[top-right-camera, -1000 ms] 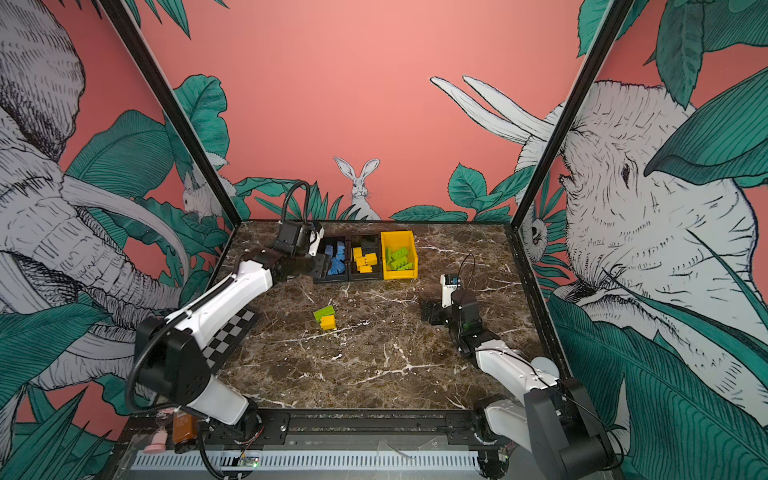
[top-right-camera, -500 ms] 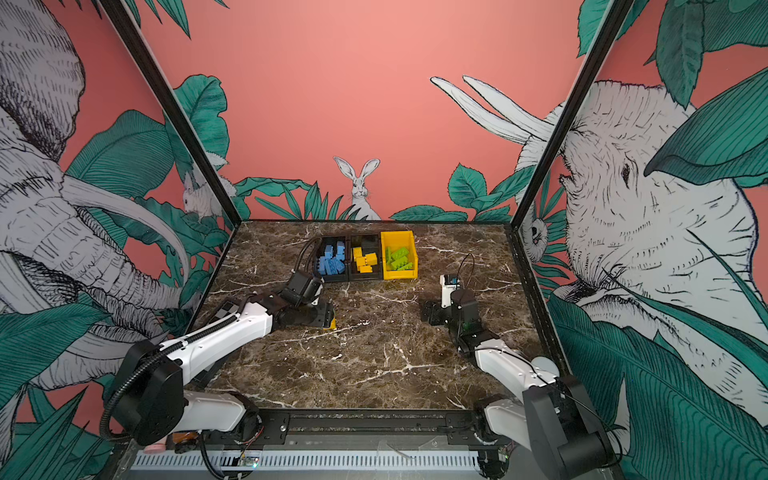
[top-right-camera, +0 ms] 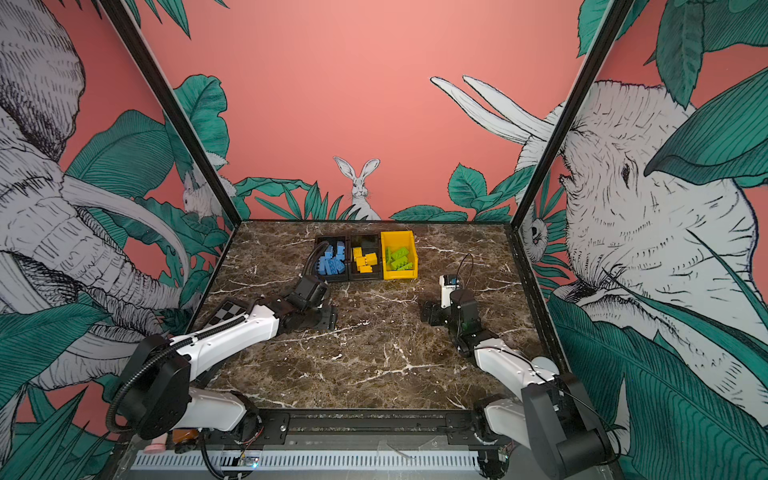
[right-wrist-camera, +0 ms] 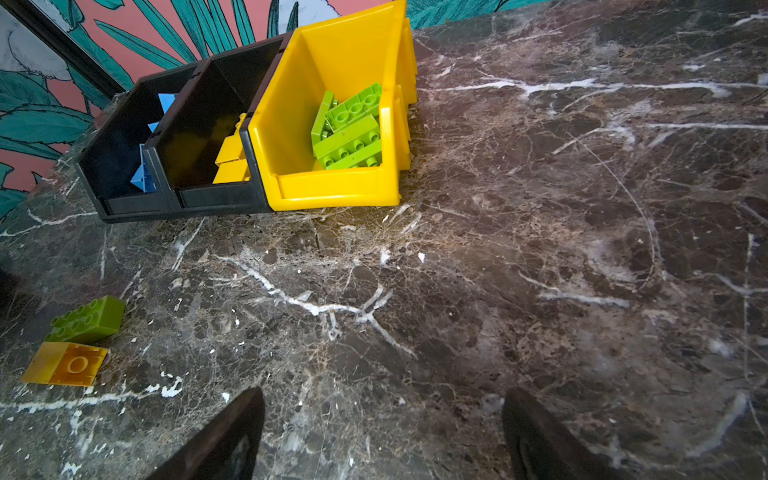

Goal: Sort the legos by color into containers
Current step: 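Move the left gripper back to the pile and grasp the yellow brick, then carry the yellow brick into the middle black bin and release it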

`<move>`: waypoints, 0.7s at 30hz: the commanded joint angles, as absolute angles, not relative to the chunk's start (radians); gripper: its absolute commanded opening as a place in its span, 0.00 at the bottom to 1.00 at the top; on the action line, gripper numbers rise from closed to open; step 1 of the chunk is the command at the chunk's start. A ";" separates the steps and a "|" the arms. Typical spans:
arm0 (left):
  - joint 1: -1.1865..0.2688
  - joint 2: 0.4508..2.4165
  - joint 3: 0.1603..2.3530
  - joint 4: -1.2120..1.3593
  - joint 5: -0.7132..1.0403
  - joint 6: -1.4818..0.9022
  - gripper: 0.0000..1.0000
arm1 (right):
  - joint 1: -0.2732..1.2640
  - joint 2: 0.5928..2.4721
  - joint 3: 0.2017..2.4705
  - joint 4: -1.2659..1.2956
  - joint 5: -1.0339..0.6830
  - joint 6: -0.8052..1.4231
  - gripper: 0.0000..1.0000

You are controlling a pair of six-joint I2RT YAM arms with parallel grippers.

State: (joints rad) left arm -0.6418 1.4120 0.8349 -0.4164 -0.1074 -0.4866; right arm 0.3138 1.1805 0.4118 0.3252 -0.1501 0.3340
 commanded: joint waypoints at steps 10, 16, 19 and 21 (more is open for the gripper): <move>-0.643 1.552 0.853 -0.362 -0.082 -0.490 0.75 | 0.311 1.193 0.440 0.360 -0.154 0.342 0.88; -0.643 1.603 0.871 -0.335 -0.071 -0.478 0.67 | 0.311 1.193 0.440 0.359 -0.153 0.342 0.88; -0.643 1.602 0.878 -0.348 -0.086 -0.470 0.63 | 0.311 1.191 0.439 0.359 -0.150 0.342 0.89; -0.643 1.596 0.873 -0.347 -0.100 -0.465 0.60 | 0.312 1.193 0.440 0.358 -0.149 0.340 0.89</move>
State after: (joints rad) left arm -0.6418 1.6119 0.8524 -0.3462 -0.0818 -0.4702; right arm 0.3138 1.1904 0.4118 0.3248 -0.1501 0.3340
